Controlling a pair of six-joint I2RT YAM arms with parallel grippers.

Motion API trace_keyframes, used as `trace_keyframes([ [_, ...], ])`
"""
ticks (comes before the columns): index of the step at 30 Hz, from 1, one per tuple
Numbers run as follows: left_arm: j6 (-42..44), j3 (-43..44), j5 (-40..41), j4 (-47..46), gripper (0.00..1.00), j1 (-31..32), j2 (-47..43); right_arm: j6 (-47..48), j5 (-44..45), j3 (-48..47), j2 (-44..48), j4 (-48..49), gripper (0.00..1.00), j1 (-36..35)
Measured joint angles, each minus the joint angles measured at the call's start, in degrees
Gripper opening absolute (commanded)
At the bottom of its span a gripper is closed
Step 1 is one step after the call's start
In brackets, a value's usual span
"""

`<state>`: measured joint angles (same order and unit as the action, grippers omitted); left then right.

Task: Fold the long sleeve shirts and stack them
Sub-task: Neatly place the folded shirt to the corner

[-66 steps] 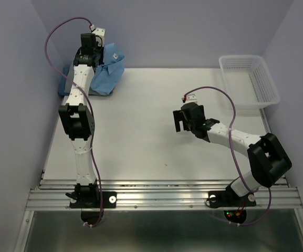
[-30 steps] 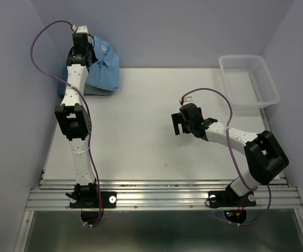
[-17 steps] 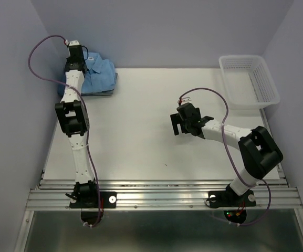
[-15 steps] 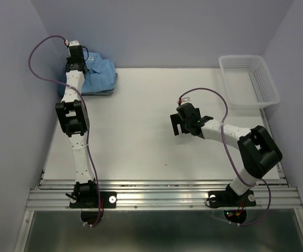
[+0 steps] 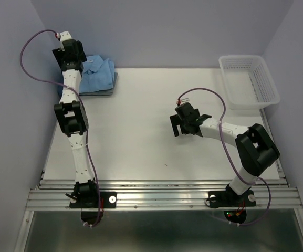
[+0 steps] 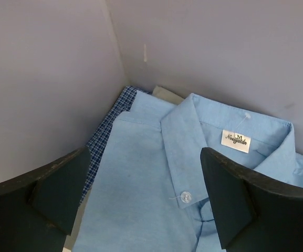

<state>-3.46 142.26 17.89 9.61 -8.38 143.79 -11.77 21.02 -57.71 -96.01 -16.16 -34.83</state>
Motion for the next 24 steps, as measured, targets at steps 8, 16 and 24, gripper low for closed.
trace_keyframes([
  [8, -4.74, -10.73, -3.15, 7.58, 0.99, 0.55, -13.88, -4.24, 1.75, 2.86, 8.2, -0.9, 1.0, 0.0],
  [16, -17.79, -52.3, 2.99, 2.6, 0.99, 15.45, -66.18, -14.97, 6.84, 13.38, 29.18, 0.24, 1.0, 0.0],
  [24, -34.97, -86.03, 4.59, 3.67, 0.99, 28.46, -92.87, -20.61, 7.82, 24.11, 46.99, 1.79, 1.0, 0.0],
])
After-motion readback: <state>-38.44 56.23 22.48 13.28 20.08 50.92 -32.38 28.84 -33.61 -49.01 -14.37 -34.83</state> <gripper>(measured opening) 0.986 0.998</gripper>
